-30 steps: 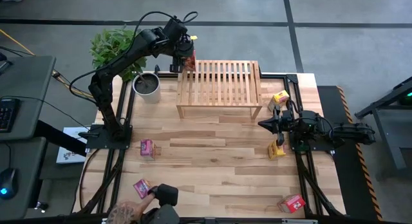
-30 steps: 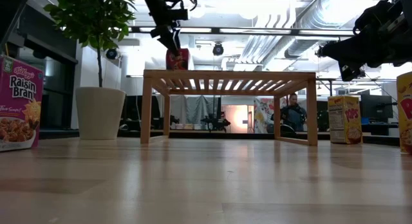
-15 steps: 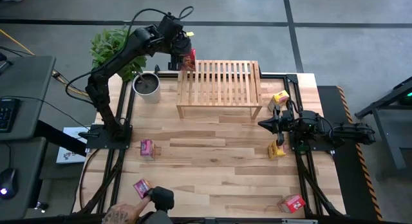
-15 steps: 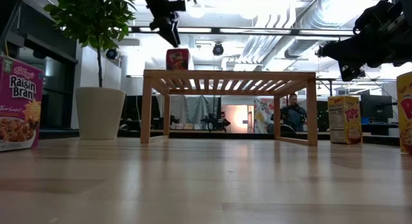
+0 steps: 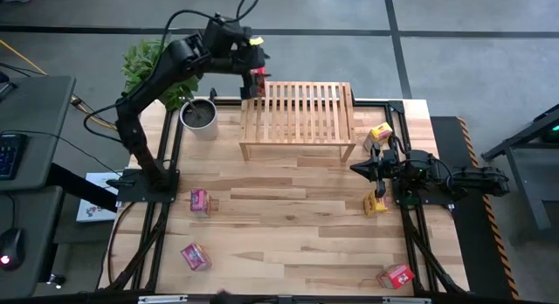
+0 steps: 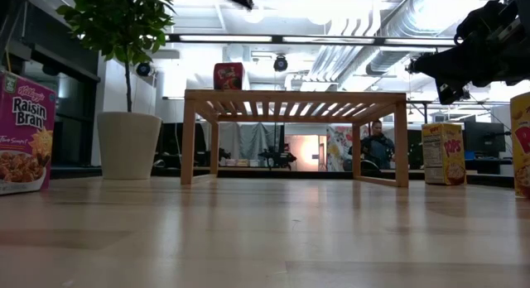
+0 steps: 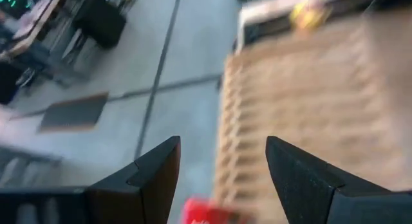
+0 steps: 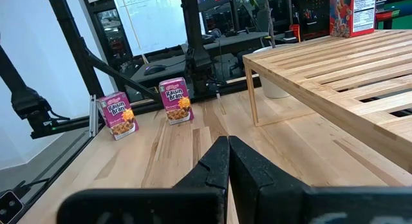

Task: Stack cereal on shelf
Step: Put the top yellow cereal box on the shelf

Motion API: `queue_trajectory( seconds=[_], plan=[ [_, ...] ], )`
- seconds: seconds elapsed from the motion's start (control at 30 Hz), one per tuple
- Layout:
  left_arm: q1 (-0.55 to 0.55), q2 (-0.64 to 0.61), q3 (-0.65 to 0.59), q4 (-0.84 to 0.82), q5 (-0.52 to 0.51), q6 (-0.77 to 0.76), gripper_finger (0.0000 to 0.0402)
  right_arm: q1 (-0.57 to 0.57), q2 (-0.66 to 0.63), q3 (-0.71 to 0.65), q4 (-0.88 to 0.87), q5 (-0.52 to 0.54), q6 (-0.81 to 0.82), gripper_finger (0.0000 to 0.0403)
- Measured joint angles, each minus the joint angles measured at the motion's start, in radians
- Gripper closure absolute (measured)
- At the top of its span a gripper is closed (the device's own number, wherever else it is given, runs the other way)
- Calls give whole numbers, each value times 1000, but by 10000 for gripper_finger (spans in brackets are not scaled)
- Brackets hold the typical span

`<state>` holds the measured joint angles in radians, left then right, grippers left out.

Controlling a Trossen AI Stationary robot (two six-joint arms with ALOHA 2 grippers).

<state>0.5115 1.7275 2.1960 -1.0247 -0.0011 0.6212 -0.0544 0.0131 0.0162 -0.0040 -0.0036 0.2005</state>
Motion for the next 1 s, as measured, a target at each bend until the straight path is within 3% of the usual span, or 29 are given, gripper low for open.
queue_trajectory(
  seconds=[0.13,0.33,0.43,0.57,0.8,1.0],
  plan=[
    [-108,-5,52,-1,49,-184,184,0,0,0,0,0,0,402],
    [-271,-63,31,-71,254,-412,184,0,0,0,0,0,0,402],
    [-369,-125,-75,-49,219,-475,184,0,0,0,0,0,0,402],
    [-505,-263,-357,123,37,-560,184,0,0,0,0,0,0,402],
    [-739,-579,-1025,736,-130,-636,184,0,0,0,0,0,0,402],
    [-822,-770,-1432,1147,-302,-626,184,0,0,0,0,0,0,402]
  ],
)
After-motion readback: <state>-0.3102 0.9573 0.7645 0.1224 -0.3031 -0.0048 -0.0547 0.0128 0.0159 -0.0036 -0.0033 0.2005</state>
